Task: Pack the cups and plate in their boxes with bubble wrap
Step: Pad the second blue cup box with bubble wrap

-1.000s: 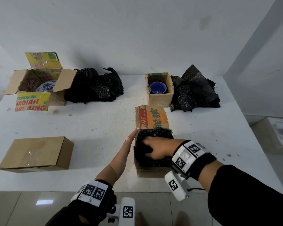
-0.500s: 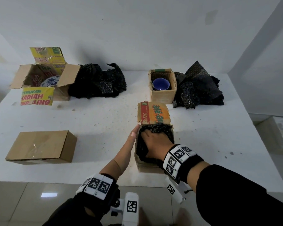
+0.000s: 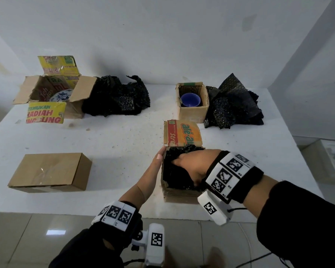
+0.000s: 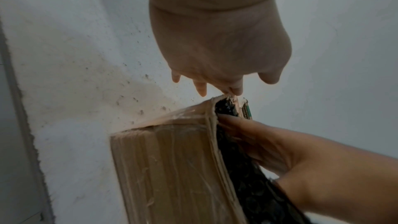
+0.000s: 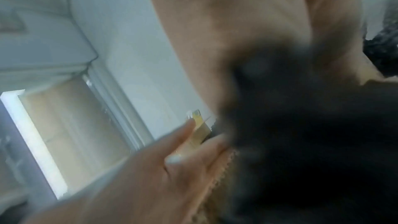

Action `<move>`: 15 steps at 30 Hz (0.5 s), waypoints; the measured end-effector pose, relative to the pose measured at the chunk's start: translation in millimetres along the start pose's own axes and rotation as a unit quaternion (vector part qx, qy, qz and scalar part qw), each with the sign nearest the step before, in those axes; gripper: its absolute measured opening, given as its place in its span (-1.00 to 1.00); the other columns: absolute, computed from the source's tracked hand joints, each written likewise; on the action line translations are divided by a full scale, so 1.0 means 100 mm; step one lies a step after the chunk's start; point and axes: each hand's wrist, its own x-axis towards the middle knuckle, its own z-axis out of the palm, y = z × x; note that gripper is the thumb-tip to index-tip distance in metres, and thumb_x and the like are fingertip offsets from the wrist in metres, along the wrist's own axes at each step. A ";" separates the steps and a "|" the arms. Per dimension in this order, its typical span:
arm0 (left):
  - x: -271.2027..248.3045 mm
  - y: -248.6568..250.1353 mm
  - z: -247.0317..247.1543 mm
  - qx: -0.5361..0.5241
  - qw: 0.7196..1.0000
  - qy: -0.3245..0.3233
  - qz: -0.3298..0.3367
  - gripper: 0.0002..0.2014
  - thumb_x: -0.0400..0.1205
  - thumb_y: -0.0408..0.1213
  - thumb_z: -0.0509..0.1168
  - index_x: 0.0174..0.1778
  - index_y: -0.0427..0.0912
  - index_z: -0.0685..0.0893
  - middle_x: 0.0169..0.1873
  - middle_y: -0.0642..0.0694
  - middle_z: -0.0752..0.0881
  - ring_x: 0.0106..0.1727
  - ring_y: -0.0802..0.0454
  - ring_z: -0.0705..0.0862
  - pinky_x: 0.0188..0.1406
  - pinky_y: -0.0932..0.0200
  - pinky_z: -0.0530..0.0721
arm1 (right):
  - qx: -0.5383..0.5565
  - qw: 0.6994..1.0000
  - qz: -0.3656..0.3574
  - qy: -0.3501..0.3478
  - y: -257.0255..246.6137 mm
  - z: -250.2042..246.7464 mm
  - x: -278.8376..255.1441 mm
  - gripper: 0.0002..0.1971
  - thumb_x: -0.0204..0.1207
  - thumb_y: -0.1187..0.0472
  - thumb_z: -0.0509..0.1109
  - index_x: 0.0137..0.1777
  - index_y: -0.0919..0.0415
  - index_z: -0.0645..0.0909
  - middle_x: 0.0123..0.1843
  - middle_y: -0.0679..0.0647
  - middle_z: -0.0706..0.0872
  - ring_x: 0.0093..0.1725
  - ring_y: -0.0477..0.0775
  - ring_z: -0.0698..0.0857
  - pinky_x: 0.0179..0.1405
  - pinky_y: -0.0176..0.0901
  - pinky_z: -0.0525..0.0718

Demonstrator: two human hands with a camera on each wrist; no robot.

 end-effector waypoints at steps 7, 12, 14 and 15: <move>0.02 -0.03 0.00 -0.026 1.000 0.014 -0.006 -0.52 0.76 -0.02 -0.24 0.64 0.09 0.09 0.55 0.25 0.20 0.54 0.36 0.14 0.27 0.54 0.16 | -0.096 0.979 0.023 0.177 -0.09 0.37 0.02 -0.27 0.56 0.21 0.28 0.64 0.12 -0.03 0.40 0.22 0.41 0.25 0.23 0.56 0.14 -0.01 0.47; 0.03 -0.04 0.01 -0.022 1.000 0.019 -0.004 -0.50 0.77 0.06 -0.19 0.64 0.08 0.09 0.58 0.21 0.18 0.54 0.36 0.14 0.25 0.61 0.17 | 0.002 0.987 0.016 0.162 -0.06 0.39 0.00 -0.24 0.54 0.25 0.30 0.66 0.06 -0.03 0.42 0.20 0.38 0.24 0.27 0.56 0.14 0.03 0.52; 0.02 -0.03 0.00 -0.018 1.000 0.017 0.000 -0.48 0.74 0.10 -0.17 0.64 0.09 0.09 0.59 0.21 0.18 0.55 0.36 0.14 0.33 0.54 0.15 | 0.093 0.986 0.002 0.135 -0.04 0.33 -0.05 -0.28 0.54 0.28 0.28 0.65 0.03 0.05 0.45 0.16 0.38 0.22 0.25 0.57 0.07 -0.01 0.58; 0.03 -0.03 0.00 -0.018 1.000 0.016 -0.001 -0.49 0.76 0.08 -0.19 0.64 0.08 0.09 0.60 0.20 0.17 0.55 0.35 0.13 0.38 0.46 0.12 | 0.125 0.983 -0.005 0.135 -0.05 0.29 -0.08 -0.32 0.53 0.32 0.26 0.63 0.05 0.14 0.46 0.13 0.40 0.24 0.23 0.57 0.11 0.00 0.60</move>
